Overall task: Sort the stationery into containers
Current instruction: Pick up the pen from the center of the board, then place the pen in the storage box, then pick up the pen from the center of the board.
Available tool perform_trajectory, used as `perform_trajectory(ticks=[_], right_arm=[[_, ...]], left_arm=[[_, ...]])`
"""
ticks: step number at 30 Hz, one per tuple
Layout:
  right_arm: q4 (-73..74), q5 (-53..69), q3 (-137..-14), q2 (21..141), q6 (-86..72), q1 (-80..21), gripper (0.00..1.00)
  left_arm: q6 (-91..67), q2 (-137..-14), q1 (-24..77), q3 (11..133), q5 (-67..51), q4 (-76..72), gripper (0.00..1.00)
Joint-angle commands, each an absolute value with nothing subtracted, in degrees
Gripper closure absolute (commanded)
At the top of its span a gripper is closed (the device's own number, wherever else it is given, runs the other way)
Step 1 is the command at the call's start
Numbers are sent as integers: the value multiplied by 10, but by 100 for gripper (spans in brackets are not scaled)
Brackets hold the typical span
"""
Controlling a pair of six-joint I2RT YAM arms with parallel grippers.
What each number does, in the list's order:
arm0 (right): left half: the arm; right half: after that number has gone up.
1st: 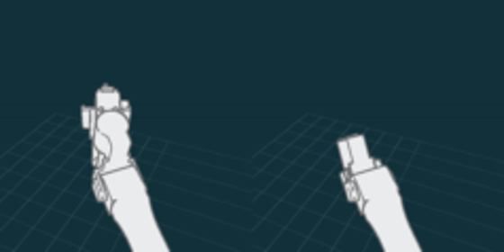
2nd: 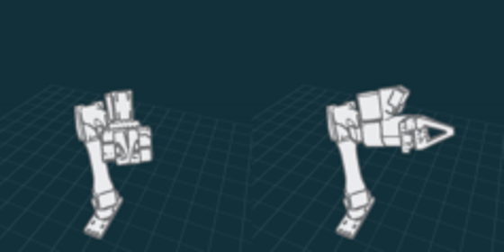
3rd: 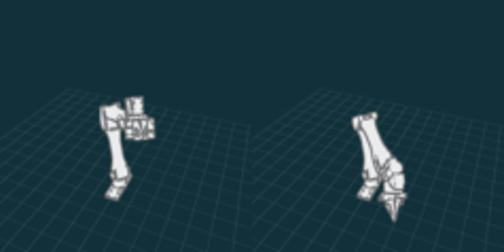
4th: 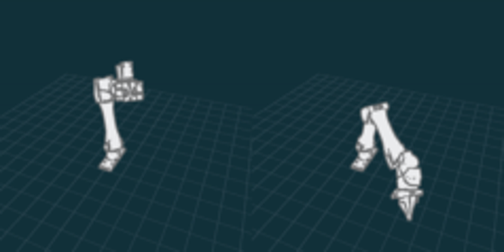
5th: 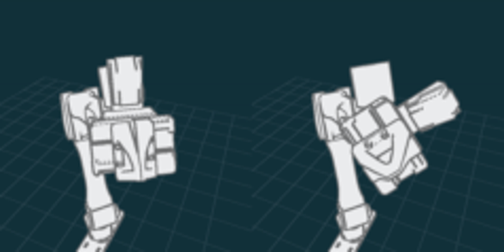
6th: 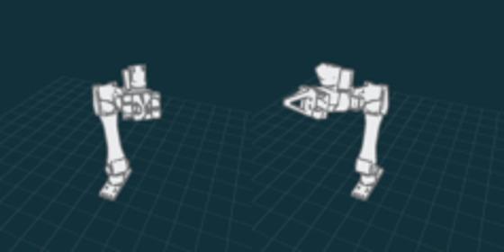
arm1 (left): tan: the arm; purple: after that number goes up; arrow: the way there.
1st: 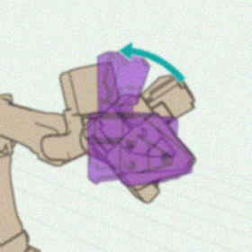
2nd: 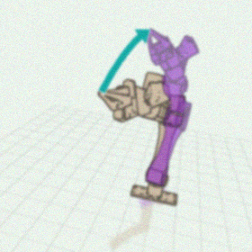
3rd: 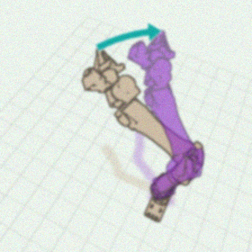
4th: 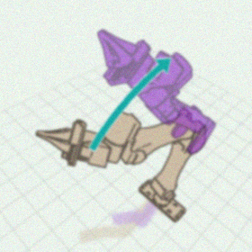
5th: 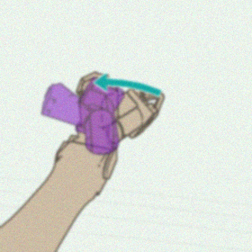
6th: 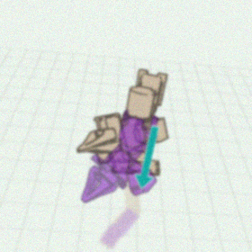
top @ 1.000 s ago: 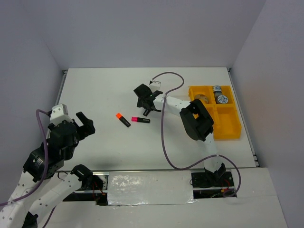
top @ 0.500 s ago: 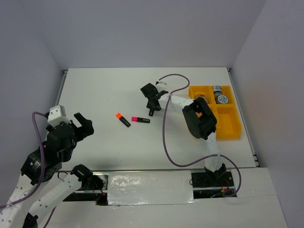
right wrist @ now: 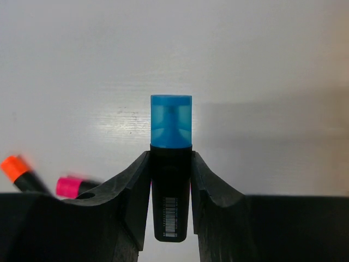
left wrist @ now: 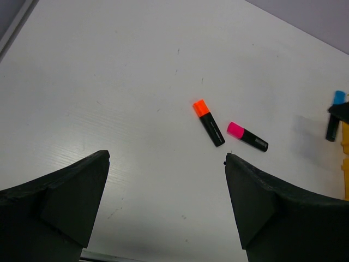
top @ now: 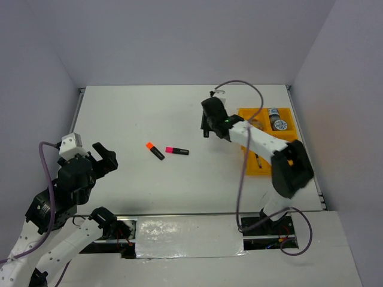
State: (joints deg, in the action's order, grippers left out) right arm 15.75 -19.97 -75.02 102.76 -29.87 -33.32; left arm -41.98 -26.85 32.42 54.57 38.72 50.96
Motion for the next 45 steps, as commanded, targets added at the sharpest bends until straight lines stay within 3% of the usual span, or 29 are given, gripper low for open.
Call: perform_trajectory(ticks=[1, 6, 10, 14, 19, 29, 31, 33, 34, 35, 41, 45], right_arm=[[152, -202, -683, 863, -165, -296, 96], [258, -193, -592, 719, -138, -126, 94], [139, -200, -470, 609, -74, -39, 93], [74, -312, -376, 532, -89, -26, 84], [71, -383, -359, 564, -135, 16, 85], [77, -340, -422, 669, -148, 78, 82], [78, -304, -425, 685, -158, 92, 74], [83, -280, -432, 695, -157, 92, 44], [85, -278, -435, 695, -156, 92, 7], [88, -273, -440, 694, -155, 92, 0], [88, -229, -432, 597, -160, 56, 0], [40, -176, -425, 513, -100, -144, 0]], left_arm=[[-410, -254, 326, 545, 387, 490, 1], [-404, -259, 326, 544, 381, 487, 1], [-405, -260, 326, 545, 381, 488, 1], [-402, -254, 328, 542, 377, 483, 1], [-394, -276, 333, 543, 367, 480, 1], [-391, -291, 345, 542, 363, 477, 1], [-389, -290, 348, 541, 360, 475, 1], [-386, -294, 353, 541, 359, 473, 1], [-387, -294, 356, 541, 359, 473, 1], [-388, -297, 358, 542, 359, 475, 1], [-392, -302, 358, 544, 366, 479, 1], [-404, -293, 358, 545, 379, 486, 1]])
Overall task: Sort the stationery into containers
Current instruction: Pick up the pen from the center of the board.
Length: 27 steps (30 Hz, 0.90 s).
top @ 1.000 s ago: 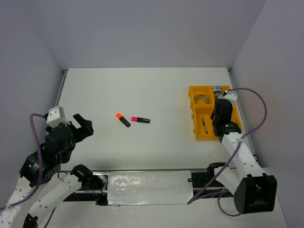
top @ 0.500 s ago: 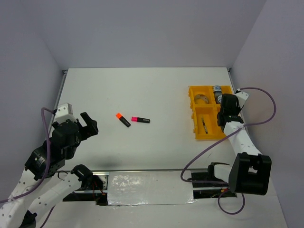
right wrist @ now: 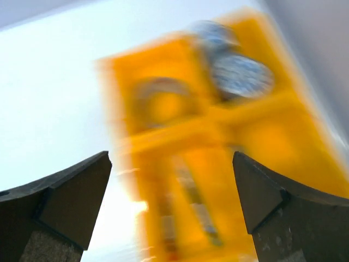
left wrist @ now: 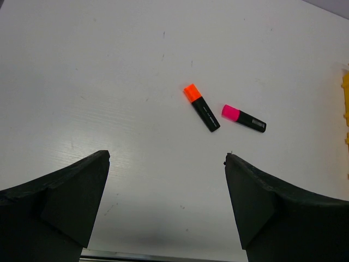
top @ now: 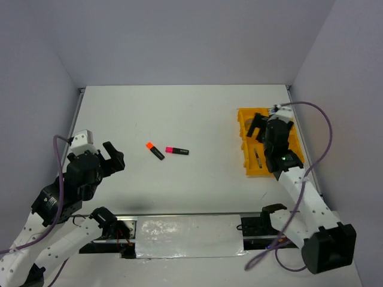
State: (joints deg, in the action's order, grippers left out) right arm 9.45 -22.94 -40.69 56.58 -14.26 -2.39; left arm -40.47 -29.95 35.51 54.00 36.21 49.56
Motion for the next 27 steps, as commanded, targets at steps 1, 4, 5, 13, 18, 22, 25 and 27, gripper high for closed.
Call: perform_trajectory(ticks=[1, 4, 5, 13, 18, 22, 25, 27], right_arm=[[27, -130, -421, 509, -83, -182, 0], [-21, -10, -430, 554, -10, -295, 0], [-24, 39, -442, 580, 21, -317, 0], [87, 34, -663, 914, 138, -437, 10], [183, 71, -792, 1062, 226, -444, 14], [207, 85, -845, 1116, 247, -444, 14], [221, 98, -873, 1153, 252, -445, 14], [243, 107, -891, 1172, 252, -446, 17]], left_arm=[[-409, -292, 358, 547, 390, 490, 1], [-433, -287, 357, 551, 413, 511, 1], [-439, -285, 357, 553, 427, 516, 1], [-460, -274, 357, 555, 445, 534, 1], [-449, -275, 357, 553, 433, 526, 1], [-443, -280, 357, 553, 428, 520, 1], [-436, -283, 357, 551, 420, 516, 1], [-433, -284, 357, 551, 417, 513, 1]])
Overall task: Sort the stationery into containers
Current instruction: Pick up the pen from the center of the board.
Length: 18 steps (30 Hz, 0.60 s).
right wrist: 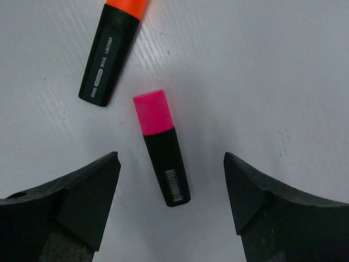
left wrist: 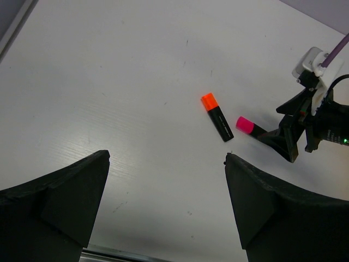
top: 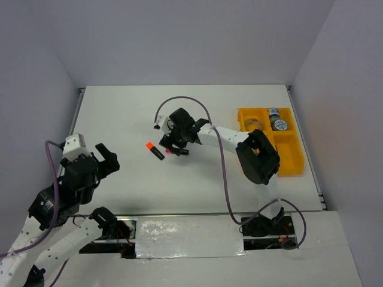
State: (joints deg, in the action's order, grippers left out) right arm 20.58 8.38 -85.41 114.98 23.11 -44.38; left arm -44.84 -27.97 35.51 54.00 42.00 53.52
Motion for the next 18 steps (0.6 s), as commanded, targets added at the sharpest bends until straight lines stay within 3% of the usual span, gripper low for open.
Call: perform_trajectory(ticks=[1, 8, 11, 13, 14, 15, 18], right_arm=[[245, 109, -894, 1186, 252, -446, 18], [252, 90, -898, 1227, 250, -458, 38], [256, 84, -900, 1231, 251, -459, 63], [252, 77, -892, 1222, 250, -456, 72], [252, 69, -889, 1215, 251, -456, 92], [251, 58, -883, 1196, 245, -457, 100], [208, 24, -833, 1123, 216, -447, 100]], left_arm=[[-433, -284, 357, 551, 417, 513, 1], [-429, -277, 357, 549, 412, 510, 1], [-425, -273, 357, 548, 407, 504, 1], [-423, -272, 358, 548, 406, 503, 1], [-422, -272, 358, 547, 405, 501, 1], [-420, -271, 358, 547, 403, 499, 1], [-419, -271, 358, 546, 402, 498, 1]])
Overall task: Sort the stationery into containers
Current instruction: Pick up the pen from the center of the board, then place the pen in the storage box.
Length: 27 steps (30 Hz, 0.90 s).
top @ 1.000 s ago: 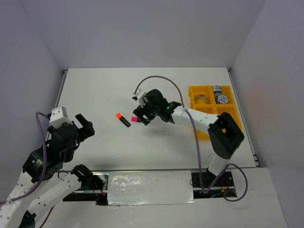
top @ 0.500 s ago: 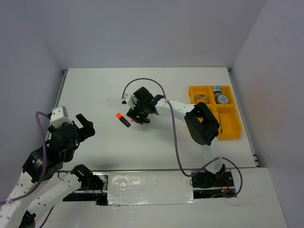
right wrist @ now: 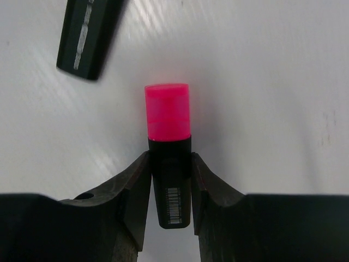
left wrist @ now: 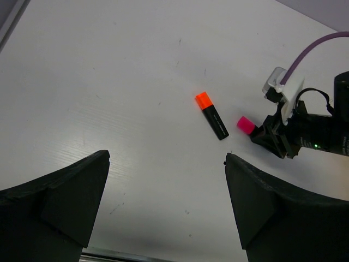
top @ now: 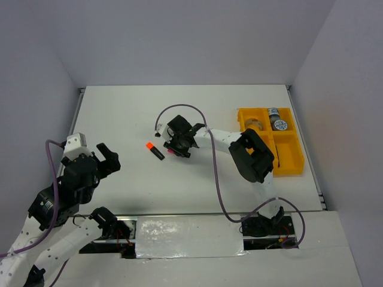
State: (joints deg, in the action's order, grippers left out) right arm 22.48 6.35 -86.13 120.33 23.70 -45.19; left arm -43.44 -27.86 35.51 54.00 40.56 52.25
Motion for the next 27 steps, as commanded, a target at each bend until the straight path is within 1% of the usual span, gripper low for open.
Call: perform_trajectory(ticks=[1, 2, 3, 4, 5, 6, 7, 8, 10, 11, 12, 15, 17, 19, 21, 25, 27], right_arm=[[189, 22, -803, 1101, 206, -433, 100], [181, 21, -787, 1075, 178, -420, 100], [160, 23, -769, 1022, 160, -404, 100], [149, 32, -731, 995, 145, -384, 100], [137, 46, -708, 967, 123, -334, 100], [103, 81, -684, 915, 115, -307, 100], [85, 95, -634, 893, 106, -276, 99], [71, 104, -615, 860, 86, -216, 99], [80, 65, -589, 839, 57, -162, 100], [90, 40, -584, 825, 25, -110, 100], [93, 4, -570, 817, 8, -84, 100], [70, -39, -521, 767, -63, 16, 100], [52, -79, -497, 730, -90, 46, 100], [35, -111, -474, 716, -105, 84, 100], [51, -130, -476, 715, -123, 115, 100], [66, -187, -480, 701, -113, 138, 100], [62, -188, -481, 692, -107, 142, 100]], left_arm=[[-418, -271, 358, 546, 401, 497, 1], [-417, -271, 358, 546, 400, 497, 1], [-417, -272, 358, 547, 400, 497, 1], [-417, -272, 358, 546, 399, 497, 1], [-417, -272, 358, 546, 399, 497, 1], [-413, -272, 358, 546, 395, 496, 1], [-411, -270, 358, 545, 393, 491, 1], [-410, -270, 358, 544, 389, 490, 1], [-408, -270, 358, 544, 388, 488, 1], [-407, -270, 358, 544, 388, 488, 1], [-407, -271, 357, 544, 388, 489, 1], [-409, -274, 358, 547, 388, 492, 1], [-405, -273, 358, 546, 385, 490, 1], [-402, -272, 358, 545, 381, 487, 1], [-397, -273, 358, 546, 378, 486, 1], [-387, -269, 358, 544, 366, 478, 1], [-383, -267, 358, 542, 360, 474, 1]])
